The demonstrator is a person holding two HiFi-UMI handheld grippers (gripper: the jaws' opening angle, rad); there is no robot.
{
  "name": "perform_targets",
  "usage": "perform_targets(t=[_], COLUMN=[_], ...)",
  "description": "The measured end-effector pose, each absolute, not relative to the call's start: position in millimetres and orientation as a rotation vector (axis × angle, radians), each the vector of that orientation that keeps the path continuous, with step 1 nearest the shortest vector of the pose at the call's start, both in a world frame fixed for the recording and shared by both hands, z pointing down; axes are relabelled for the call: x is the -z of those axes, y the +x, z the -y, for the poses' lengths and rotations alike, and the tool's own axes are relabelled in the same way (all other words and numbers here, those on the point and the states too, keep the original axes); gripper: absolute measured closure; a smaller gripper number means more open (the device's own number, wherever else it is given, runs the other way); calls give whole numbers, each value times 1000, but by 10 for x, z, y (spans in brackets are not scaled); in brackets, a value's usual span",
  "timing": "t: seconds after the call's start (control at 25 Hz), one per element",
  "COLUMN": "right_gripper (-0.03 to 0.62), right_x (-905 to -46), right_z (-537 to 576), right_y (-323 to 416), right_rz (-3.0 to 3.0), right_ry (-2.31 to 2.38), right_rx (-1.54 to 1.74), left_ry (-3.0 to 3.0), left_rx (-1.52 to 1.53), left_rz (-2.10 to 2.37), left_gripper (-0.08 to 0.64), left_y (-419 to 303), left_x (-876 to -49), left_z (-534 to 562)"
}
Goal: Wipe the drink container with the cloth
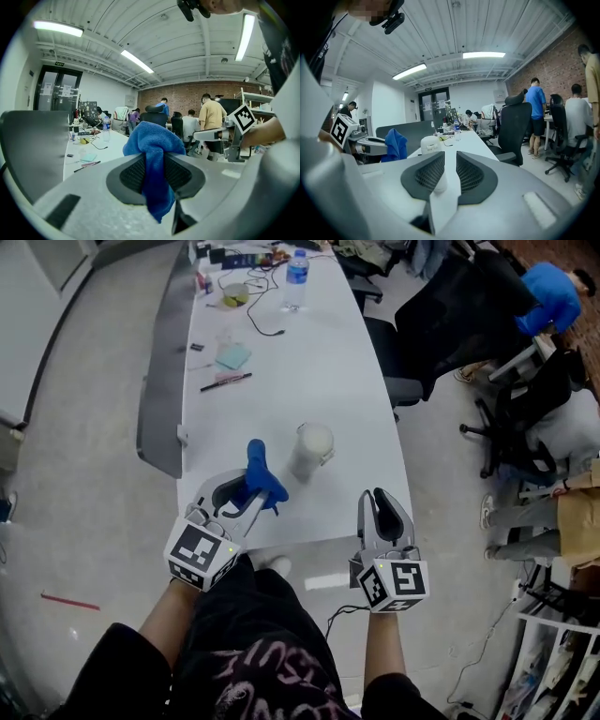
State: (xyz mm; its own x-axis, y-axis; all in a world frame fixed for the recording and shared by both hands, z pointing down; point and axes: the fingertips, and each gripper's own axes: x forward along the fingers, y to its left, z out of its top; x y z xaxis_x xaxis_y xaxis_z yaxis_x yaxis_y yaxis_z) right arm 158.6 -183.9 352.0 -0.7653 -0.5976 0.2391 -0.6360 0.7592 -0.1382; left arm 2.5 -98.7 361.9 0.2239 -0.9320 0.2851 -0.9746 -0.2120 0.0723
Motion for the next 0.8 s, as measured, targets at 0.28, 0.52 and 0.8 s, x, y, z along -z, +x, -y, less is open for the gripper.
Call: perform_targets(t=[0.28, 0.52, 0.8], right_gripper=[520, 511, 489], right_x=[-3518, -3657, -3857], right_z=[1862, 1948, 2025], right_y=[1404, 1232, 949], right_rz=[2785, 2796, 2797], right_ry=[953, 925, 890], right_rx=[-301, -294, -253], left_ry=[2257, 2242, 2233], left_rx=[-252, -217, -156], left_rz=[1798, 1806, 1794], left_gripper=[462, 462, 462], left_y=[-66, -182, -384], left_x=[-3722, -3906, -4145], left_z=[1041, 1150, 1226])
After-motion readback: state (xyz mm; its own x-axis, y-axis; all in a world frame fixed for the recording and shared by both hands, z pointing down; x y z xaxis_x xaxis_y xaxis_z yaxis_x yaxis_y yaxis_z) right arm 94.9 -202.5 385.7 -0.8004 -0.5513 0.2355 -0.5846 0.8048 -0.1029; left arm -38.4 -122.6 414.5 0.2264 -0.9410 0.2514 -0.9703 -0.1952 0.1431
